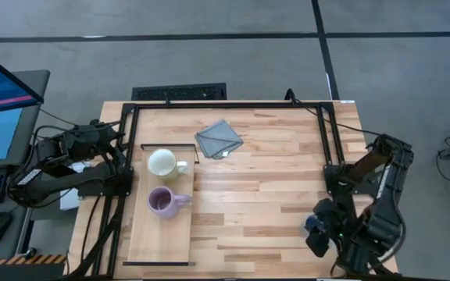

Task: Stack small to large cups/mugs on shelf
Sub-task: Put the blue mug on the shelf

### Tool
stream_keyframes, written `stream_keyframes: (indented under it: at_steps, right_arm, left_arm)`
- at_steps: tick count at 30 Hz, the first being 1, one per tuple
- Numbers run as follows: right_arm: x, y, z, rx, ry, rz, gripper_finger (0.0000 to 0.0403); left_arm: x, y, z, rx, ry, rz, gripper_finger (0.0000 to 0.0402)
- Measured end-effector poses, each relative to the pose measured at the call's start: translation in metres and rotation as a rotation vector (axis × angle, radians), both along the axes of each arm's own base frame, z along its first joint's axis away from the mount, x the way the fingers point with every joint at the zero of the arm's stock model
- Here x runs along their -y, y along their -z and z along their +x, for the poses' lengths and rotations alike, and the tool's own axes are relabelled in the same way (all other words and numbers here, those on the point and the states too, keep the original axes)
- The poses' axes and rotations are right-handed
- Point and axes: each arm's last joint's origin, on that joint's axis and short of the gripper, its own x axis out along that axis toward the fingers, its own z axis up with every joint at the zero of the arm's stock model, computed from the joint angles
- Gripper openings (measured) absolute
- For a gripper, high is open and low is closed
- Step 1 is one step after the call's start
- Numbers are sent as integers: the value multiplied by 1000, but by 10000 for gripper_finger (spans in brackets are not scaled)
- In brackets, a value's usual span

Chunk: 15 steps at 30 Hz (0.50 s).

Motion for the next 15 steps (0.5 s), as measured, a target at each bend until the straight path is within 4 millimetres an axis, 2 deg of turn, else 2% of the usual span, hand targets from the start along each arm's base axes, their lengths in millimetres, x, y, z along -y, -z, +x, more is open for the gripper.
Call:
stream_keyframes:
  at_steps: [8,15]
  right_arm:
    - [-9,29,-28,-148,155,64,297]
    - [-20,47,-40,-185,128,118,297]
  left_arm:
    - [0,0,0,-1,0,0,203]
    - [0,0,0,3,-3,-4,203]
